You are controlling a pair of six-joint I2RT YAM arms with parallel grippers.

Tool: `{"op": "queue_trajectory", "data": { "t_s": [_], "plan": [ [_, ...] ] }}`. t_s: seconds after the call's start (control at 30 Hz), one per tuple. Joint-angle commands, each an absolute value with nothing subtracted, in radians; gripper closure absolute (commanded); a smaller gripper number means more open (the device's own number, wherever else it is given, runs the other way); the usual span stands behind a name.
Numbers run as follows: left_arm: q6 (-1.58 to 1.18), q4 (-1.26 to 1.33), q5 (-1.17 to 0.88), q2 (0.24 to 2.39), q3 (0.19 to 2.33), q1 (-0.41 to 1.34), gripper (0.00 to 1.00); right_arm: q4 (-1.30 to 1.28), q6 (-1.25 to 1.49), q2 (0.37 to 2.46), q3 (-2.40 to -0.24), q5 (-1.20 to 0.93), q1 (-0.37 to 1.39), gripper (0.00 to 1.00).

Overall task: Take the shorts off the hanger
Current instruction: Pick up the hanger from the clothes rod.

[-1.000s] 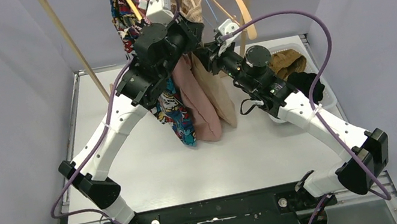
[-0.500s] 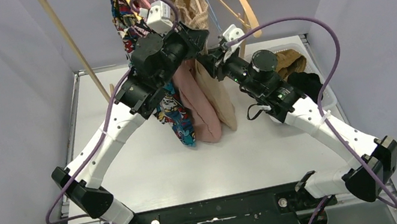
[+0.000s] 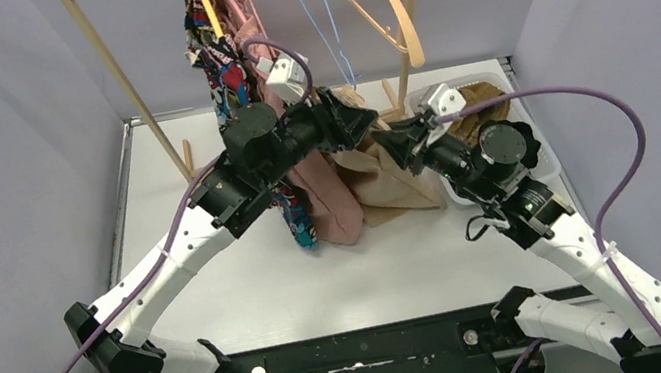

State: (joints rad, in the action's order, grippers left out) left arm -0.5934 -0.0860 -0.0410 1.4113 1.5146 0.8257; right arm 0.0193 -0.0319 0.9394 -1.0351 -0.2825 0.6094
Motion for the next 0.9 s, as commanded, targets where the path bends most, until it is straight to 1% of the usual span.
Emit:
{"op": "queue_trajectory", "data": {
  "t_s": [0.0, 0.17, 0.37, 0.57, 0.7, 0.87],
  "plan": [
    [-0.619, -0.086, -0.038, 1.383, 1.454, 0.857, 0.47, 0.015, 0.011, 0.823, -0.941, -0.352, 0.616, 1.0],
    [-0.626, -0.103, -0.01, 1.362, 1.391, 0.9, 0.44, -0.002, 0.037, 0.734, -0.853, -0.31, 0.615, 1.0],
    [-0.662, -0.131, 0.065, 1.333, 1.307, 0.93, 0.39, -0.12, 0.041, 0.706, -0.826, -0.259, 0.615, 1.0],
    [-0.742, -0.12, 0.199, 1.306, 1.21, 0.932, 0.35, -0.204, 0.006, 0.708, -0.805, -0.327, 0.615, 1.0],
    [-0.769, -0.047, 0.206, 1.309, 1.184, 0.931, 0.33, -0.215, -0.01, 0.709, -0.768, -0.379, 0.615, 1.0],
    [-0.803, 0.065, 0.182, 1.296, 1.163, 0.932, 0.31, -0.221, -0.028, 0.727, -0.746, -0.371, 0.615, 1.0]
  ]
}}
